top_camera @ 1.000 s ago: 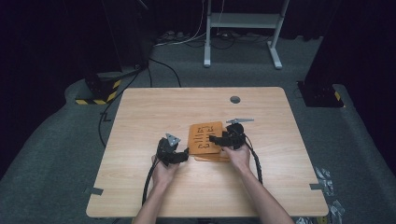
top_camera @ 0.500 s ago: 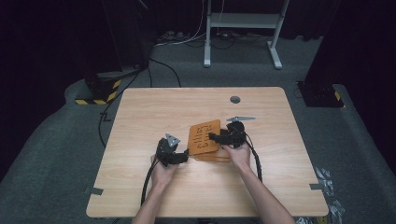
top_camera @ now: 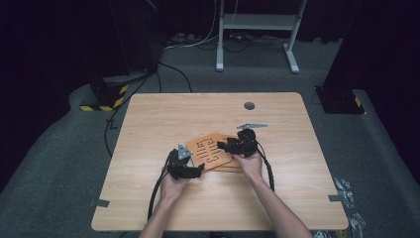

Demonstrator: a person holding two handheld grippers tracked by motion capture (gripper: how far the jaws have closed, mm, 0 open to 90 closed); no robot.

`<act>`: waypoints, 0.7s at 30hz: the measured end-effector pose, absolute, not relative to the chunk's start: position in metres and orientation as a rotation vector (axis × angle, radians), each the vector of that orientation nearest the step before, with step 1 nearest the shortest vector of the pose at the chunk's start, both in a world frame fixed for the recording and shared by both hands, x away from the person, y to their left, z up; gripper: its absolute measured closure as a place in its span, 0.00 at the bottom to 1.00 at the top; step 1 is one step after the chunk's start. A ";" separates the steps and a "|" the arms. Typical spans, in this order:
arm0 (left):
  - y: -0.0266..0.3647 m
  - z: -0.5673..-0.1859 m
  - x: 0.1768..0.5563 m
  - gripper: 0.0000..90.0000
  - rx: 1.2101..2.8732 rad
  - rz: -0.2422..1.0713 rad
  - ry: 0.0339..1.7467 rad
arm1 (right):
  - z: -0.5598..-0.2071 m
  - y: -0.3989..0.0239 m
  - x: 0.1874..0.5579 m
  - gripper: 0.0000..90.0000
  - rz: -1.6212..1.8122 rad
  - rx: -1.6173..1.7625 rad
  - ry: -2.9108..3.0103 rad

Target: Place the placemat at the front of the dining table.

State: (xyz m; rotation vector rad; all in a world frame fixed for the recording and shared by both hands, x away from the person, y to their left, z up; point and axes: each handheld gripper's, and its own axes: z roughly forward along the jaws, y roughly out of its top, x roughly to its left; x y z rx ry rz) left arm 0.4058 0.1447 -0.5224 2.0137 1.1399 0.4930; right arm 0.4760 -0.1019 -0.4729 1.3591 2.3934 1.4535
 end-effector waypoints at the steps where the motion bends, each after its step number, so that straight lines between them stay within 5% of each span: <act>1: 0.144 -0.523 0.405 0.19 2.012 0.489 1.143 | -0.473 -0.100 0.476 0.48 1.446 1.352 2.404; 21: 0.155 -0.527 0.402 0.26 1.991 0.449 1.162 | -0.495 -0.103 0.491 0.43 1.265 1.394 2.434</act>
